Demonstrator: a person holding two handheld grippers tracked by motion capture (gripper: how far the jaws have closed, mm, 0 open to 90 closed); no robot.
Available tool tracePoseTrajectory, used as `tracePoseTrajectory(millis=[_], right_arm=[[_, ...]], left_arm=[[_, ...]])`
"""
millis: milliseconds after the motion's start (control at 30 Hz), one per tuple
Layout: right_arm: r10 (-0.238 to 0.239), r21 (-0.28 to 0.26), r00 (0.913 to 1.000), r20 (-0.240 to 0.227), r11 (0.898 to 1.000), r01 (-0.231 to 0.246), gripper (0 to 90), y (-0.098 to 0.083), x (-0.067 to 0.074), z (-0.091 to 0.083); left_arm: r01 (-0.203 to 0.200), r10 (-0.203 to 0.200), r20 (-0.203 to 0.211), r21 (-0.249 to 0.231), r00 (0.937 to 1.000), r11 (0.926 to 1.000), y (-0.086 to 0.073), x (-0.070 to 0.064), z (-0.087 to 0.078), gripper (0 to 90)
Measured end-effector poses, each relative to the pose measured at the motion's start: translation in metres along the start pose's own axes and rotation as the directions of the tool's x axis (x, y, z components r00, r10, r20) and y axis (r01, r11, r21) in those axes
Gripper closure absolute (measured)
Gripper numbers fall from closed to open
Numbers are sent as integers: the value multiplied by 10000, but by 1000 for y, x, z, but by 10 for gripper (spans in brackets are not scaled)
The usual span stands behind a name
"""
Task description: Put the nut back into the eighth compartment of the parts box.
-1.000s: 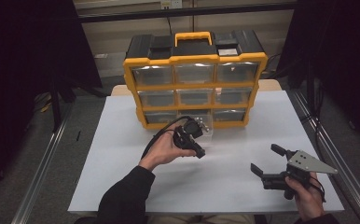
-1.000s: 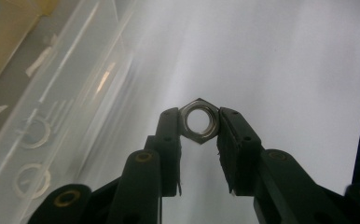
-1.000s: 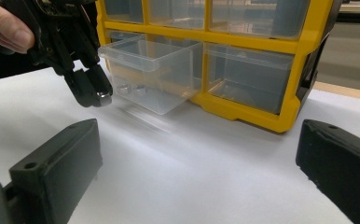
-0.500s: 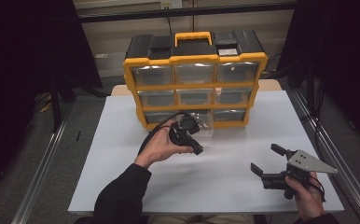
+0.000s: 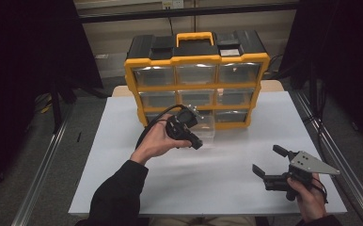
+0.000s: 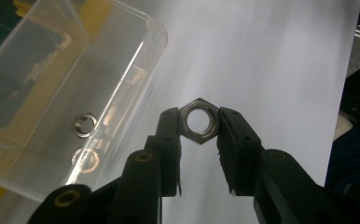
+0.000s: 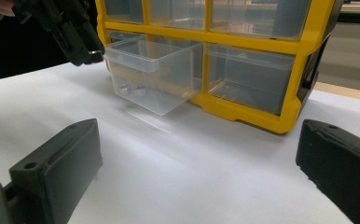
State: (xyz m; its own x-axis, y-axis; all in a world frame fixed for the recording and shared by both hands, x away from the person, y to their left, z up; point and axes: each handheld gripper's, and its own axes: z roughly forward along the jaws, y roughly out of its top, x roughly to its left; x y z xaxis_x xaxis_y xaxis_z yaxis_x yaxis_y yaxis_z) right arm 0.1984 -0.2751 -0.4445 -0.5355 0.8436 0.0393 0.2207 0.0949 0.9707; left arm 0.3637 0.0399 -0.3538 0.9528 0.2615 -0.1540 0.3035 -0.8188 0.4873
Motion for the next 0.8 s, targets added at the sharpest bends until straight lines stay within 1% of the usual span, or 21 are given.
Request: tracePoseTrajectory(millis=[167, 200, 300, 400, 500, 567, 600, 633, 700, 800], right_arm=[[-31, -7, 10000, -27, 10000, 31, 3, 0, 0, 0], [-27, -5, 10000, -19, 10000, 27, 3, 0, 0, 0], [57, 0, 10000, 9, 10000, -57, 3, 0, 1, 0], [15, -11, 10000, -24, 10000, -15, 3, 0, 1, 0], [45, 23, 10000, -20, 10000, -45, 3, 0, 1, 0], [17, 13, 10000, -16, 10000, -17, 3, 0, 0, 0], [9, -18, 10000, -14, 10000, -9, 3, 0, 1, 0], [22, -6, 10000, -26, 10000, -22, 3, 0, 1, 0], [26, -10, 10000, -24, 10000, -26, 3, 0, 1, 0], [54, 17, 10000, 3, 10000, -54, 3, 0, 1, 0]], left_arm=[[-78, 78, -38, -120, 10000, 9999, 1, 2, -8, 702], [-98, 95, -121, -252, 9999, 9996, 1, 3, -12, 703], [-29, 25, -189, -207, 9998, 9998, 2, 3, -16, 703], [-171, 165, -256, -211, 9995, 9996, 4, 5, -21, 703], [-193, 185, -296, -264, 9994, 9995, 7, 6, -26, 703], [-121, 106, -397, -368, 9992, 9993, 8, 6, -29, 702], [-145, 130, -441, -329, 9989, 9994, 9, 8, -31, 702], [-40, 21, -447, -418, 9990, 9991, 9, 8, -32, 702], [-44, 22, -533, -404, 9986, 9992, 10, 12, -34, 703], [31, -67, -634, -557, 9980, 9984, 10, 17, -37, 703]])
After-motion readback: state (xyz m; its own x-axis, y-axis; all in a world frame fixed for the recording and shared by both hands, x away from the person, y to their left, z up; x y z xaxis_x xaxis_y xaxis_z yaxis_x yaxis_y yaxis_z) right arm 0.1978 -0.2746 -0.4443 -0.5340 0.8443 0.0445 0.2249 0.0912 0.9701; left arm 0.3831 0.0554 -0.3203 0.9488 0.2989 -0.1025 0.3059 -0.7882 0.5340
